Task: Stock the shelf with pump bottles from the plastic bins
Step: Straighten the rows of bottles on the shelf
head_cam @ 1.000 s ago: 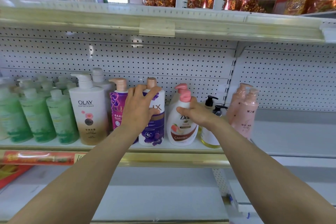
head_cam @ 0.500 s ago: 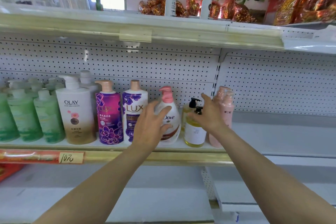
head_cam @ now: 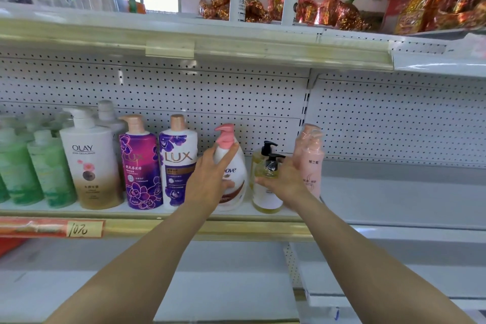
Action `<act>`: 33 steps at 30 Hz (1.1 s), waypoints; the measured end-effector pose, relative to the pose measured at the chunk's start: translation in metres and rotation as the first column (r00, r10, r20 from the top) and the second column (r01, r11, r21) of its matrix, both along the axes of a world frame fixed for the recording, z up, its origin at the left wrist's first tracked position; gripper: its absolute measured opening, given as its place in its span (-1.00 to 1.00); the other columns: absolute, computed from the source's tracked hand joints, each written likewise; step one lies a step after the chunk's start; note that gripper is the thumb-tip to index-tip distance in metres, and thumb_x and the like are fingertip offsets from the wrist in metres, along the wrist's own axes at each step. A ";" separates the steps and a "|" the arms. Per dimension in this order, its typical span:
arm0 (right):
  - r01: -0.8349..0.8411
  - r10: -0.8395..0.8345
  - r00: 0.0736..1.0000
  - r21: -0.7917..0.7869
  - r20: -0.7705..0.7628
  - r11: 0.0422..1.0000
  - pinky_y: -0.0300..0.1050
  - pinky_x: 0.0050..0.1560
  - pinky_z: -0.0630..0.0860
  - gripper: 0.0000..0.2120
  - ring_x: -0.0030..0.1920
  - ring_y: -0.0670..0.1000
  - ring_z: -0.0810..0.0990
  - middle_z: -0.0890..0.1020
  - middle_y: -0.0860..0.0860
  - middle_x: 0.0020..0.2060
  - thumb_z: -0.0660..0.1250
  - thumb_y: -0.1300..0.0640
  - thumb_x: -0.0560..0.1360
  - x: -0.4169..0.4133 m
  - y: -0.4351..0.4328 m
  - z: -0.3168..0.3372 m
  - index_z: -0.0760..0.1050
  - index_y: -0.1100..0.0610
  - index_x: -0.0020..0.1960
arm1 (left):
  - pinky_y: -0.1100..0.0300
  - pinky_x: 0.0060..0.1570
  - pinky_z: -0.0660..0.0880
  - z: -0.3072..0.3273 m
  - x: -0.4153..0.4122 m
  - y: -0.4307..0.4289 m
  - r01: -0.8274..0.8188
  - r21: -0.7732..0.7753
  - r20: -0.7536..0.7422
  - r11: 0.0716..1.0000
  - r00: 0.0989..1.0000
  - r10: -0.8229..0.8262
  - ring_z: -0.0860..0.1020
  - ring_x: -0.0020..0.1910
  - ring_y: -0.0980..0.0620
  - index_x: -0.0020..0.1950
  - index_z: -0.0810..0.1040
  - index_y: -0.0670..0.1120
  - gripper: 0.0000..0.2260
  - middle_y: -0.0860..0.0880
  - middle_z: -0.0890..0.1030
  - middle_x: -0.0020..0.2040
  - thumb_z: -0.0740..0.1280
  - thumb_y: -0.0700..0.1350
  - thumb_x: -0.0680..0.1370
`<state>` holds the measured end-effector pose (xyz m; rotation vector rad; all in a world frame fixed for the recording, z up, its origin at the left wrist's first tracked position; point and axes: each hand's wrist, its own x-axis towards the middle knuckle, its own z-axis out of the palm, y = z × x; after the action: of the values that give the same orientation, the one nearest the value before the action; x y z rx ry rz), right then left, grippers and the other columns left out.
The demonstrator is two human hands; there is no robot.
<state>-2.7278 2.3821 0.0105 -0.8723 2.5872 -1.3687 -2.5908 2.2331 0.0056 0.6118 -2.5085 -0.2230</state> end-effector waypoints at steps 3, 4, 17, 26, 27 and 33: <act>-0.038 0.039 0.999 0.045 -0.033 0.998 0.03 0.27 0.48 -0.23 0.27 0.08 0.52 0.52 0.02 0.27 0.60 -0.07 0.32 -0.004 -0.002 -0.001 0.33 0.11 0.38 | -0.04 0.04 0.56 0.004 -0.002 -0.001 -0.025 0.014 0.051 1.000 0.998 0.024 0.26 0.40 -0.13 0.55 -0.04 0.34 -0.17 -0.11 0.20 0.44 0.46 0.03 0.49; -0.042 0.046 0.997 0.066 -0.059 0.997 0.03 0.28 0.47 -0.24 0.28 0.08 0.50 0.50 0.02 0.28 0.59 -0.09 0.32 -0.005 -0.003 -0.002 0.33 0.10 0.39 | -0.05 0.04 0.56 0.005 -0.003 -0.001 -0.030 0.011 0.058 0.999 0.998 0.029 0.27 0.38 -0.14 0.55 -0.02 0.34 -0.17 -0.12 0.21 0.42 0.46 0.04 0.49; -0.073 0.072 0.997 0.060 0.019 0.996 -0.18 -0.03 0.52 -0.25 0.21 0.03 0.53 0.54 0.00 0.24 0.60 -0.07 0.31 -0.012 -0.008 -0.002 0.33 0.06 0.38 | -0.04 0.09 0.55 0.002 -0.003 -0.001 0.000 -0.010 0.026 1.000 1.000 0.000 0.32 0.33 -0.13 0.54 0.11 0.26 -0.23 -0.12 0.25 0.39 0.48 -0.03 0.48; -0.087 0.086 0.993 0.019 0.078 0.996 -0.32 -0.23 0.40 -0.29 0.12 -0.02 0.54 0.57 -0.07 0.16 0.60 -0.03 0.30 -0.011 -0.009 0.001 0.34 0.01 0.35 | 0.00 0.08 0.55 0.001 -0.003 -0.002 -0.005 -0.026 0.012 1.000 1.000 0.005 0.32 0.33 -0.13 0.53 0.12 0.26 -0.25 -0.11 0.24 0.41 0.47 -0.03 0.49; -0.086 0.085 0.994 0.012 0.075 0.996 -0.35 -0.27 0.39 -0.32 0.09 -0.04 0.55 0.57 -0.06 0.17 0.60 -0.02 0.31 -0.010 -0.009 0.000 0.35 0.00 0.32 | 0.00 0.07 0.56 0.001 -0.003 -0.002 -0.004 -0.022 0.014 1.000 1.000 0.005 0.32 0.33 -0.13 0.53 0.12 0.26 -0.25 -0.11 0.24 0.41 0.47 -0.03 0.49; -0.006 0.006 1.000 0.052 0.002 0.999 0.01 0.29 0.46 -0.22 0.29 0.07 0.47 0.46 0.05 0.32 0.57 -0.08 0.34 -0.004 -0.010 -0.005 0.29 0.08 0.42 | -0.03 0.11 0.55 0.002 -0.003 -0.003 -0.001 -0.009 0.025 1.000 1.000 0.001 0.32 0.32 -0.14 0.54 0.12 0.25 -0.25 -0.11 0.25 0.39 0.48 -0.02 0.48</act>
<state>-2.7323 2.3717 0.0054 -0.8700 2.6044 -1.2933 -2.5934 2.2304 0.0076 0.6160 -2.5322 -0.2053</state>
